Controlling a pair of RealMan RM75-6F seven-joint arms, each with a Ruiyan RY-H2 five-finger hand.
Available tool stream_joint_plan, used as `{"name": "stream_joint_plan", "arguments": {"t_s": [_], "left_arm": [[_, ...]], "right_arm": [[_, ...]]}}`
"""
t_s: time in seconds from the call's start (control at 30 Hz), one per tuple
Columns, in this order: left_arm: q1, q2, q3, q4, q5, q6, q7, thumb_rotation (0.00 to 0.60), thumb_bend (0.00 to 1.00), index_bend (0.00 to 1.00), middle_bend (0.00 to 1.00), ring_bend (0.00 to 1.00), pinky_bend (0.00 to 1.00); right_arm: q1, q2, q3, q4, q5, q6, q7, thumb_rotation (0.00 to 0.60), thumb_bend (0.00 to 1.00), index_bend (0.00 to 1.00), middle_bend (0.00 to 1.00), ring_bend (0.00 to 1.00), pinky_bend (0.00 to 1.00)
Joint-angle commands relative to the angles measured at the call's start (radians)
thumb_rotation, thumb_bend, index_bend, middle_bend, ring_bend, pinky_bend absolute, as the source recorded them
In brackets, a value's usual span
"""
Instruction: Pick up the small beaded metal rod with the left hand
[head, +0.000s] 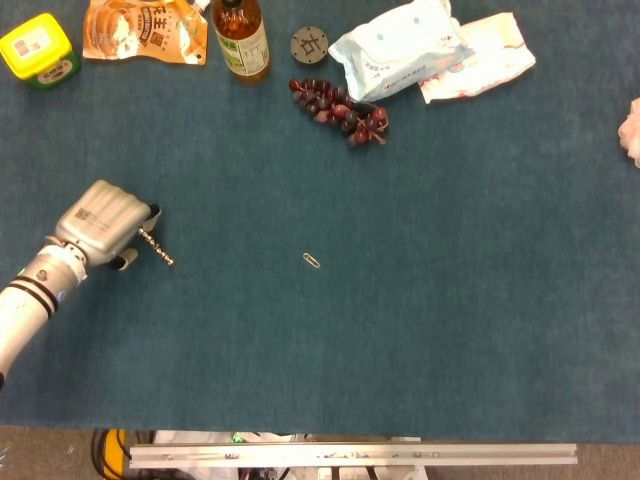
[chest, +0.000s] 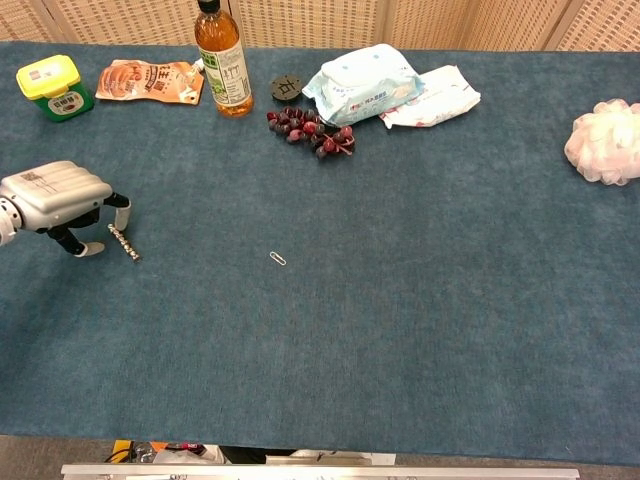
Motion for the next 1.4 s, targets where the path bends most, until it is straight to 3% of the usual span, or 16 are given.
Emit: {"name": "stream_joint_plan", "arguments": {"t_s": [0.03,1.4], "left_arm": [[0.007,0.012,0.007,-0.015,-0.005,0.008,0.008,0.6,0.28,0.42,0.95,0.93,0.93],[0.003,-0.057,-0.006,0.022,-0.048,0.018,0.009,0.6,0.28,0.51,0.96,0.94,0.94]], "right_arm": [[0.0,0.0,0.0,-0.001,-0.001,0.0,0.0,0.6,0.28,0.0,0.0,0.0,0.09],[-0.007,0.006,0.003,0.011,0.009,-0.001,0.014,0.6,0.28,0.0,0.0,0.0,0.09]]}}
